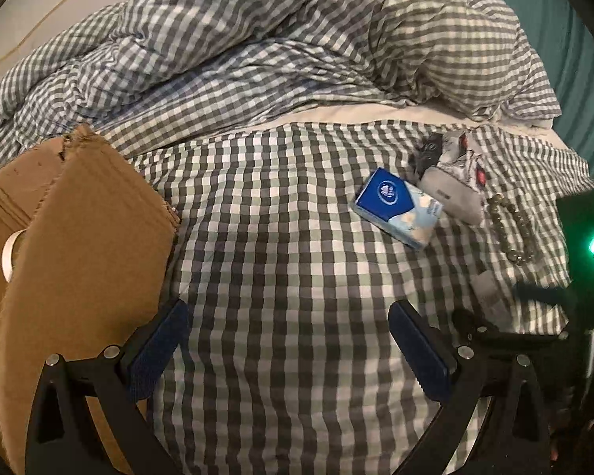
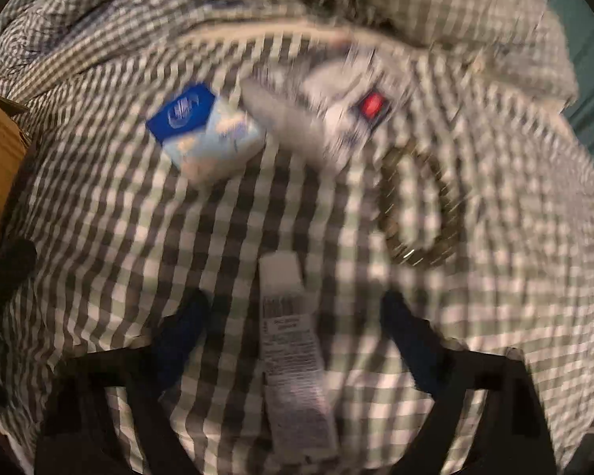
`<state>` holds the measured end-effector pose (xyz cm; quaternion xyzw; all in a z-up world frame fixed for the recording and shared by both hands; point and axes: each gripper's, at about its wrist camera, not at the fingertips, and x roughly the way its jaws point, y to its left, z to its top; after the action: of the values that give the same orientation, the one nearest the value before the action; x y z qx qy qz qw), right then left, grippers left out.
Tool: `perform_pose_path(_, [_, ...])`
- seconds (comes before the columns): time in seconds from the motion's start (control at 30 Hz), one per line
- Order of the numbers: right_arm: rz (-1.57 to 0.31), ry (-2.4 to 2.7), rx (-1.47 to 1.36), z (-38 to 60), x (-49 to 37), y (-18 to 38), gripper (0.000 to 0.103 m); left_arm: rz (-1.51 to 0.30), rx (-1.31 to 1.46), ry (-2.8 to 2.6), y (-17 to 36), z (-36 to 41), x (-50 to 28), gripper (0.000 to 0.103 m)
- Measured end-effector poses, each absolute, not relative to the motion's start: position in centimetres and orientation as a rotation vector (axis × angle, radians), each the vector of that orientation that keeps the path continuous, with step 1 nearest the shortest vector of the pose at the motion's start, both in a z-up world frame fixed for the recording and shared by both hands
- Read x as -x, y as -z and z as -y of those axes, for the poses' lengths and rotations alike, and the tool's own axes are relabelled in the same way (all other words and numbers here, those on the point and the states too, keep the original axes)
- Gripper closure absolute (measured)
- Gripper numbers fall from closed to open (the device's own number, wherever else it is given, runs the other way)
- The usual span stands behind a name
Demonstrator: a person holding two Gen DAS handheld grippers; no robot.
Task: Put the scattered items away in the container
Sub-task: 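Grasp the white tube with the right tool while the left tool grasps the blue Vinda tissue pack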
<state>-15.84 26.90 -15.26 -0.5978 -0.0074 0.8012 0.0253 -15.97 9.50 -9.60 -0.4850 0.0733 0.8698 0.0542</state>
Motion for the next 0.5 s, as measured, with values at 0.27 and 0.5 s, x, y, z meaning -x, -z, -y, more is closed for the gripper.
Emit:
perform_pose_path(0.27, [-0.120, -2.576, 1.792, -28.7, 13.8, 13.0, 0.077, -0.216, 1.486, -2.618, 11.4, -10.6, 17.8, 0.000])
perform_pose_path(0.5, [-0.242, -2.656, 1.694, -31.6, 11.0, 9.6, 0.077, -0.250, 1.356, -2.590, 11.4, -14.0, 19.8, 0.000])
